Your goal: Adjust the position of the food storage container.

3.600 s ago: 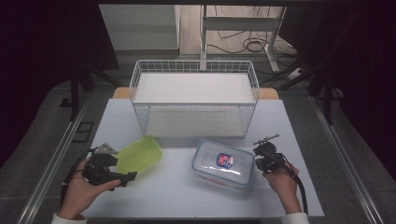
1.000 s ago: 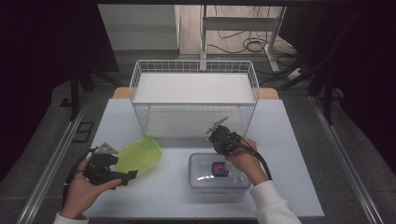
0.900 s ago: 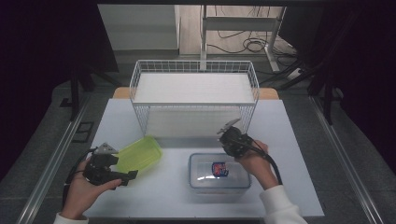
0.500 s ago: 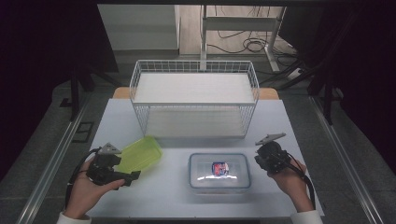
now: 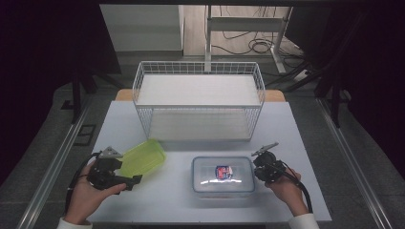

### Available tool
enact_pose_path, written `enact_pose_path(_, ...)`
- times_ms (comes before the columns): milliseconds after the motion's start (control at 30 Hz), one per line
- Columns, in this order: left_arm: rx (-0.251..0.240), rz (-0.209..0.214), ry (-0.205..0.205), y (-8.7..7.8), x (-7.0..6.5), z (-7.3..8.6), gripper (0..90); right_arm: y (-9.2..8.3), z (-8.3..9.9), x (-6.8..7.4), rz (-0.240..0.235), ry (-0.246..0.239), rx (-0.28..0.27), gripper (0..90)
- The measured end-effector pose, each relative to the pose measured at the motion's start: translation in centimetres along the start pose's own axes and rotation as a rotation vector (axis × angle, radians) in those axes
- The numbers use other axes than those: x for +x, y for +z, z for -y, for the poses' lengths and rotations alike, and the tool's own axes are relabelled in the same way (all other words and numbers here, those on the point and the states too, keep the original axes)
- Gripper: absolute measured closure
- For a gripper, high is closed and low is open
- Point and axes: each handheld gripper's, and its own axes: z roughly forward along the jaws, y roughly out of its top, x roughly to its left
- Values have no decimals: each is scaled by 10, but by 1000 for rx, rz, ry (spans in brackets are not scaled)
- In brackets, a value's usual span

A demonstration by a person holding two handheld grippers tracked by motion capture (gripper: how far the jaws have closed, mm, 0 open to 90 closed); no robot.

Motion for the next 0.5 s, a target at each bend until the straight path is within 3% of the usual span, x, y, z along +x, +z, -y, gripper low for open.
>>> enact_pose_path(233, -2, 1, 4, 0, -1, -1, 105, 8, -14, 23, 0, -61, 3, 892)
enact_pose_path(500, 6, 1, 4, 3, -1, -1, 105, 11, -21, 34, -6, -75, -17, 892)
